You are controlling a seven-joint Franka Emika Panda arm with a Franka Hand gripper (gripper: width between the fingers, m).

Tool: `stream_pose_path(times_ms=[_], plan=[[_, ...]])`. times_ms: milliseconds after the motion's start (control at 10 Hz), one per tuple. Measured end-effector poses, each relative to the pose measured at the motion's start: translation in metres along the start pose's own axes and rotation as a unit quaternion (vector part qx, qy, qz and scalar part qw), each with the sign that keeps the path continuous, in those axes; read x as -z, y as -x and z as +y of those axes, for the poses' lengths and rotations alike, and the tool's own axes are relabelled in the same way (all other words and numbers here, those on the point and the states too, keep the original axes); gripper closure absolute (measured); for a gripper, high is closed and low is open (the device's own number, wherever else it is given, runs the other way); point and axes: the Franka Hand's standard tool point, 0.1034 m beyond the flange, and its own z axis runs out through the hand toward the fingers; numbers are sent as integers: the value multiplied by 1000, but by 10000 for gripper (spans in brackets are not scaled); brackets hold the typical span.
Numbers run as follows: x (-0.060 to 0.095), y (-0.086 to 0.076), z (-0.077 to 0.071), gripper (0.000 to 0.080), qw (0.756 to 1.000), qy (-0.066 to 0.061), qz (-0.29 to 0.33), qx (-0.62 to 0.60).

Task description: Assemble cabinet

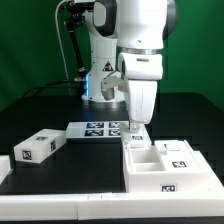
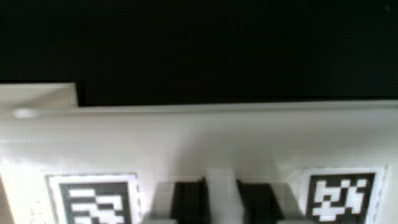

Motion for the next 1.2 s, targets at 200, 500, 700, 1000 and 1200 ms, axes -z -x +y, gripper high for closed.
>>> stream_pose_path(times_ms=[200, 500, 700, 1000, 1200], plan=[[1, -2, 1, 729, 1000, 1, 1, 2], [0, -2, 1, 729, 1000, 5, 3, 12], [-1, -4, -1, 729, 1000, 11, 8, 13], [-1, -3, 1, 729, 1000, 16, 10, 10], [-1, 4, 1, 729, 1000, 0, 1, 14]])
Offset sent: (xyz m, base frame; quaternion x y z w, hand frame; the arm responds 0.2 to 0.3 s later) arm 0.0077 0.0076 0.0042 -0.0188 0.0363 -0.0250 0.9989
